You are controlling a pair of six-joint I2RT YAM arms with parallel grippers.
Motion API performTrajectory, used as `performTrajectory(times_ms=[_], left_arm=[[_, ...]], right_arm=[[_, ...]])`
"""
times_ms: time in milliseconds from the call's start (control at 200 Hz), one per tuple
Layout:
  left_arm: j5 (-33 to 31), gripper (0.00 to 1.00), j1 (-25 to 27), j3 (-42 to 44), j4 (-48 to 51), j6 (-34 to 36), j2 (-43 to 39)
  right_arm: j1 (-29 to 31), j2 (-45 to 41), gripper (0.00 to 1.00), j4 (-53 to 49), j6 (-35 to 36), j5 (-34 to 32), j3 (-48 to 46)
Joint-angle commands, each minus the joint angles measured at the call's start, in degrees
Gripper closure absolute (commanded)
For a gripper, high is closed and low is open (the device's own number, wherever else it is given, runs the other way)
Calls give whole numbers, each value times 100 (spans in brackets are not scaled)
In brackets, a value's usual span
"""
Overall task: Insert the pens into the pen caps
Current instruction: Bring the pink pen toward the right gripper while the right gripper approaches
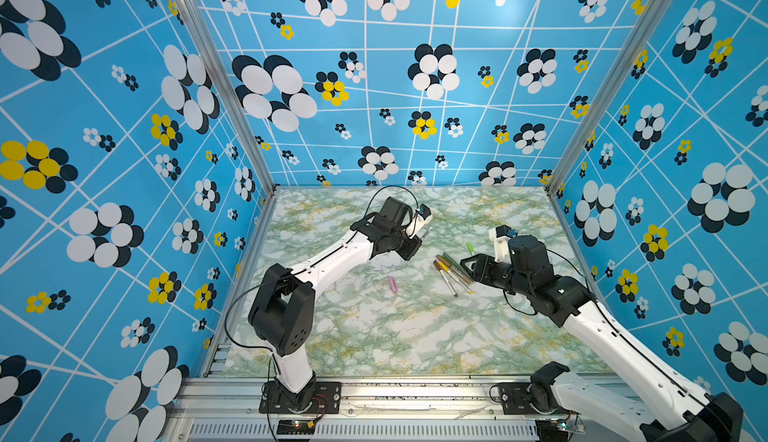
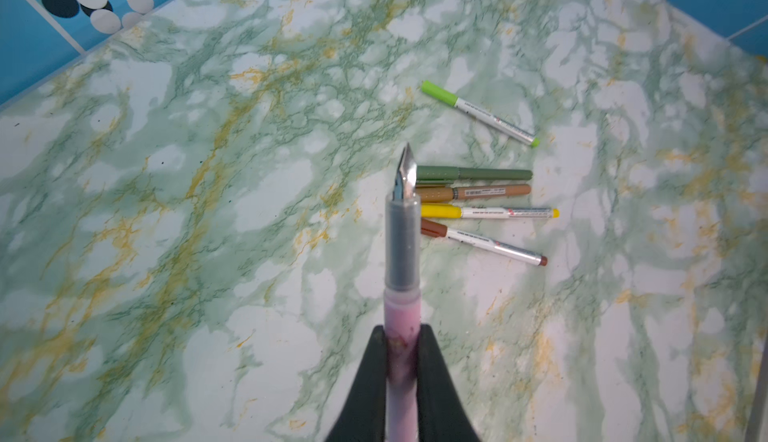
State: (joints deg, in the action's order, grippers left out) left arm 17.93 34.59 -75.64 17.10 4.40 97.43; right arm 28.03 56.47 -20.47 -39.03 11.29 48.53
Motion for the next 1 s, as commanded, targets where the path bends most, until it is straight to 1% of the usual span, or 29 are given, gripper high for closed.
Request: performTrajectory(times_ms=[0,70,130,170,245,415,520,800,900,994], left_arm=[[719,94,35,669,-1067,-1305,-367],[944,94,39,1186,-1736,-1921,-633],[1001,94,69,1535,-2167,-2357,-828],[1016,94,99,1685,-2303,-2546,-935],[868,94,204,1795,-2176,-2687,-1108],[691,93,480,2037,-2053,-2643,-1446],[654,93,546,2161,-2092,-2747,-1559],[632,93,698,2413,-2375,-2979,-1699],[608,93,714,2439,-2386,-2984,-1763],[523,93,716,2474,-2416,-3000,-1860]], right_arm=[[-30,2,51,642,81,403,55],[-35,37,48,738,163,452,102],[-35,113,41,779,211,462,144],[-32,183,38,834,228,485,156],[-19,376,37,1023,199,586,169],[70,1045,36,1340,30,845,345],[237,1368,36,1472,0,828,474],[618,1818,40,1554,-51,638,668],[733,1939,44,1605,-109,594,701],[821,2032,51,1634,-170,560,710]])
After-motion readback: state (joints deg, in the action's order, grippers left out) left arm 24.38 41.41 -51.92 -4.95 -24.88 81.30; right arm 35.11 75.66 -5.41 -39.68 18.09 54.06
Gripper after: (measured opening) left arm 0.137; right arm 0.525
